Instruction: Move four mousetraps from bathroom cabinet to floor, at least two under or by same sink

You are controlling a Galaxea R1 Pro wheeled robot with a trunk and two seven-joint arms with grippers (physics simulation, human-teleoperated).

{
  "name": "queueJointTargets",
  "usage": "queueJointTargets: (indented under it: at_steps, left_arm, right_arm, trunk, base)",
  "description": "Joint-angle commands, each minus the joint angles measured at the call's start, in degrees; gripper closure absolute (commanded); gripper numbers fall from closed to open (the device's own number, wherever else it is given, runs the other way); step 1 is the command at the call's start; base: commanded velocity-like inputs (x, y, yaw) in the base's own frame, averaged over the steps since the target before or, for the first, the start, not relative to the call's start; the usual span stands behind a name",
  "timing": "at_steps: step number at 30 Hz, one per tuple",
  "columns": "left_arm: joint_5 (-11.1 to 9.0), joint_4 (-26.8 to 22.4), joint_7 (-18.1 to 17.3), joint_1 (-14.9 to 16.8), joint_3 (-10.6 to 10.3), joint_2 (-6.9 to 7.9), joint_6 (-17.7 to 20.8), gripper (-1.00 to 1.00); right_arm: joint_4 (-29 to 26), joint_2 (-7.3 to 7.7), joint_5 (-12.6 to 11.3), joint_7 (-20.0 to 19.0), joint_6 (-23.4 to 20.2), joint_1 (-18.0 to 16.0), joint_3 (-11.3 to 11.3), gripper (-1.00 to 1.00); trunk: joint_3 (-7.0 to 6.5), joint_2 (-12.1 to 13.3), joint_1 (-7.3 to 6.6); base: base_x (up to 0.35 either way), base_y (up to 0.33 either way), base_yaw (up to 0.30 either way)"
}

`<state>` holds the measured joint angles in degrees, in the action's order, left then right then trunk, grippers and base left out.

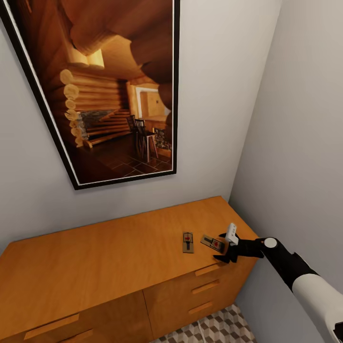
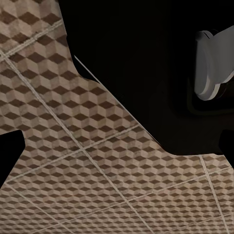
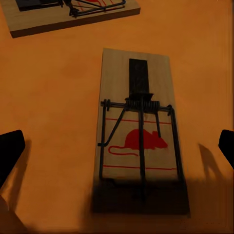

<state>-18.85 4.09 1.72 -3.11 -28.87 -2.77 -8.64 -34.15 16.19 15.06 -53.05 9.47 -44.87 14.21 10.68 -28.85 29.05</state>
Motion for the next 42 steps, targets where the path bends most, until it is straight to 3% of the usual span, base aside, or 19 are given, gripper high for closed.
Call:
queueJointTargets:
  at_steps: [1,9,33,42]
  left_arm:
    - [-0.4,0.1,0.1,0.0,-0.5,-0.05,-0.3,-1.0]
    - [-0.4,0.1,0.1,0.0,-0.5,-0.05,-0.3,-1.0]
    - [-0.4,0.1,0.1,0.0,-0.5,-0.05,-0.4,-1.0]
    - [-0.4,0.1,0.1,0.0,-0.5,-0.03,-0.4,-1.0]
  right_arm:
    - [0.0,0.12,0.3,0.1,0.5,0.0,0.1,-1.0]
    - [0.0,0.71,-1.9,0.1,0.6,0.0,0.1,-1.0]
    - [0.0,1.09,-2.6,-2.6,0.6,0.0,0.0,-1.0]
    - [1.3,1.04,-5.7,-2.7,0.6,0.0,-1.6,-1.0]
  trunk:
    - [0.09,-0.1,0.03]
    - [0.09,-0.1,0.03]
    - [0.09,-0.1,0.03]
    - [0.09,-0.1,0.03]
  base:
    - [0.0,0.0,0.0]
    - [0.0,0.0,0.0]
    - [0.0,0.0,0.0]
    - [0.0,0.0,0.0]
